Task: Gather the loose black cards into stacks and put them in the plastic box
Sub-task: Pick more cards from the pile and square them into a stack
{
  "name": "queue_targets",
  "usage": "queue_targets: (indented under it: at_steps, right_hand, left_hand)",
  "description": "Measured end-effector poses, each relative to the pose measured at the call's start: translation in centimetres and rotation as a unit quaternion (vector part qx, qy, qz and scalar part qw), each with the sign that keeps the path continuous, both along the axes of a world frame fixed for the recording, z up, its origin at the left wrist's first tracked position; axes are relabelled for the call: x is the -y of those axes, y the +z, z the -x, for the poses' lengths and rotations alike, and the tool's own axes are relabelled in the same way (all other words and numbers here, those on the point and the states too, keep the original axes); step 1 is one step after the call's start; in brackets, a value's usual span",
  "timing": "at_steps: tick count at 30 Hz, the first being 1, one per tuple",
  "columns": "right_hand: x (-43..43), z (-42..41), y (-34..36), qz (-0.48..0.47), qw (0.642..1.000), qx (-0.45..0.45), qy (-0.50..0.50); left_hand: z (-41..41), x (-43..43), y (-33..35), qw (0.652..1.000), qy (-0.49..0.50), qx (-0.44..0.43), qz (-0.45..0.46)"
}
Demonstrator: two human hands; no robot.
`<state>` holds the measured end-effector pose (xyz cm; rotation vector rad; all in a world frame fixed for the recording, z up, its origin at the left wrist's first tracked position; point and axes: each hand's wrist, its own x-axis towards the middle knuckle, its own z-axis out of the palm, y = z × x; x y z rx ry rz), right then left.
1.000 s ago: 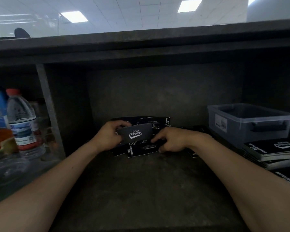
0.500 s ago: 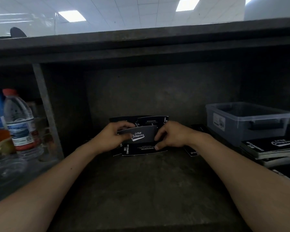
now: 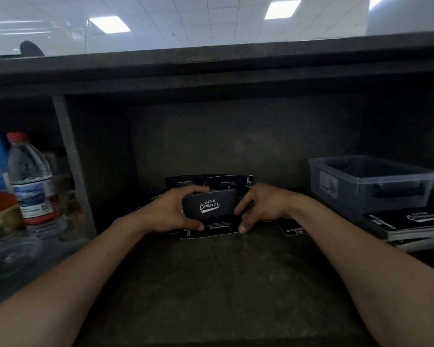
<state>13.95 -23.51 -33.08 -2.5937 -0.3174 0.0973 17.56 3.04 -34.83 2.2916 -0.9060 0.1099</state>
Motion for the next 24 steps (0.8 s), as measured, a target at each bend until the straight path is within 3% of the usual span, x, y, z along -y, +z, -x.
queue_targets:
  at_steps: [12,19,24]
  right_hand:
    - [-0.8,0.1,0.0,-0.061,0.996,-0.039,-0.052]
    - [-2.3,0.1,-0.8,-0.017,0.988,-0.010,-0.152]
    - [-2.3,0.1,-0.8,-0.102,0.976,-0.057,-0.183]
  left_hand:
    - [0.5,0.2,0.3,1.000,-0.012,-0.022,-0.010]
    - [0.6,0.4,0.2,1.000,-0.018,-0.008,0.002]
    - [0.3,0.3,0.0,0.999,-0.028,0.018,-0.008]
